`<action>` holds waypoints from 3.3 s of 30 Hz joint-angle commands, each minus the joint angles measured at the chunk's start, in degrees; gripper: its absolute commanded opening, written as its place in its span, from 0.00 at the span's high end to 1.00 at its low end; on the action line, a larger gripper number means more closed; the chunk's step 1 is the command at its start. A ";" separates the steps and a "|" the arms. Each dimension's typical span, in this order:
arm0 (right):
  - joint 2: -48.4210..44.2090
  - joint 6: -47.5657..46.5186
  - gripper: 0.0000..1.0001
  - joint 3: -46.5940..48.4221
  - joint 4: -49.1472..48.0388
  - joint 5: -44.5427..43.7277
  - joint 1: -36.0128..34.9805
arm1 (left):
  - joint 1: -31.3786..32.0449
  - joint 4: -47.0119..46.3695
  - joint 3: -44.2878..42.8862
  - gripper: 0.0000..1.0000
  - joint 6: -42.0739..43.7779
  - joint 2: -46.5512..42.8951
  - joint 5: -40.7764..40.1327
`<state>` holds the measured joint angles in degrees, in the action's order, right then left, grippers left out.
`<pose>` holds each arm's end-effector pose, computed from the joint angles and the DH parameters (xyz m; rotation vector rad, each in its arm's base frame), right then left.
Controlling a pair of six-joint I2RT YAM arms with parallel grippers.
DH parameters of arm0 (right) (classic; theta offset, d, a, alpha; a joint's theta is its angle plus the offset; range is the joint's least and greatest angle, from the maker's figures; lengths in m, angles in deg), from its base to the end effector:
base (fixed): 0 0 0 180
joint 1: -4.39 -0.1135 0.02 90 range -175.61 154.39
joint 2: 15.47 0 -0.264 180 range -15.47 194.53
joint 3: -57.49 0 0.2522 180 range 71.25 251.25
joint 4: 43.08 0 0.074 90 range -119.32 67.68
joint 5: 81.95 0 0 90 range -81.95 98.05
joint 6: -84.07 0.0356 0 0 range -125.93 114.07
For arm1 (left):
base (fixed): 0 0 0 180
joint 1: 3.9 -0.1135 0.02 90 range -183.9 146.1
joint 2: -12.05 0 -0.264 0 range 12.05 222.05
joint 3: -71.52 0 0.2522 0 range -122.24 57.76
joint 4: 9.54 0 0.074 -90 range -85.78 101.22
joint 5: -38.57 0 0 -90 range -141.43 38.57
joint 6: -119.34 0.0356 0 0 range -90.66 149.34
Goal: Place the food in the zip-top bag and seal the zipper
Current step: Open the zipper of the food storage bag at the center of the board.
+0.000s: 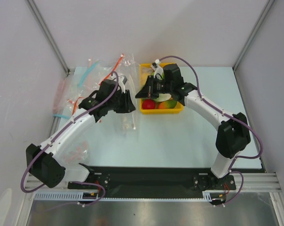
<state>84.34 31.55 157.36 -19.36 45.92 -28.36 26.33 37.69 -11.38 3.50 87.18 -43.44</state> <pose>0.3336 0.2406 0.3329 -0.3906 2.1548 1.4031 0.2450 -0.1485 0.3333 0.1668 2.3363 -0.6637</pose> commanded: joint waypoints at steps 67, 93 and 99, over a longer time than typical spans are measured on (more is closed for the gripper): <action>4.08 -6.71 1.00 6.88 12.55 -7.28 -0.47 | 1.14 8.97 -14.61 0.86 7.65 8.45 -3.67; 2.41 -6.19 0.99 7.67 9.56 -4.64 -1.79 | 1.58 12.76 -18.32 0.58 7.30 12.59 -2.99; 1.88 -6.18 0.99 7.24 9.29 -4.91 -1.79 | 1.58 12.49 -17.25 0.73 7.04 12.93 -4.29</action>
<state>89.19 25.49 162.45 -7.97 40.61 -29.93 27.41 52.03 -27.93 10.14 102.24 -48.46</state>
